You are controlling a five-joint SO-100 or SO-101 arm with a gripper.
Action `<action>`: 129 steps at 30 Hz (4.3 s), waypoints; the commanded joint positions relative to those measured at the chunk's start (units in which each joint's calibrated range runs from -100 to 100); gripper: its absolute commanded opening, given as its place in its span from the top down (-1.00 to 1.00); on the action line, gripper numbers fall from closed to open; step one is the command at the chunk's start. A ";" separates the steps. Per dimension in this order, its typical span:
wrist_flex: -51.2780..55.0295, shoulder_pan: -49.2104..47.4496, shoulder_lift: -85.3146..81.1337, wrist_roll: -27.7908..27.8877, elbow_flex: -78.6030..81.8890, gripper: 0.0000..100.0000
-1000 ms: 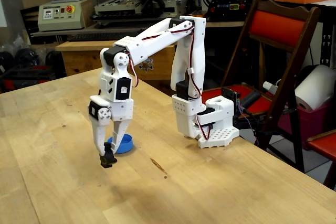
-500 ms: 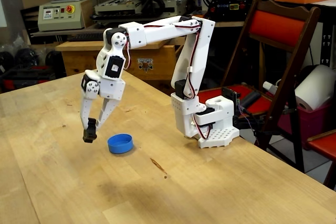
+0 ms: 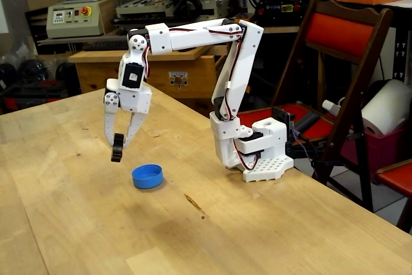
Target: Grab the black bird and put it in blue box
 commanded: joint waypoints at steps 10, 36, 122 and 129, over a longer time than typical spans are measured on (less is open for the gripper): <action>3.96 4.60 -2.96 -0.05 -2.28 0.92; 7.52 5.41 -2.10 -0.10 -2.19 0.92; 6.72 5.63 12.44 -0.10 -2.45 0.47; 7.20 5.26 11.93 -0.10 -3.25 0.43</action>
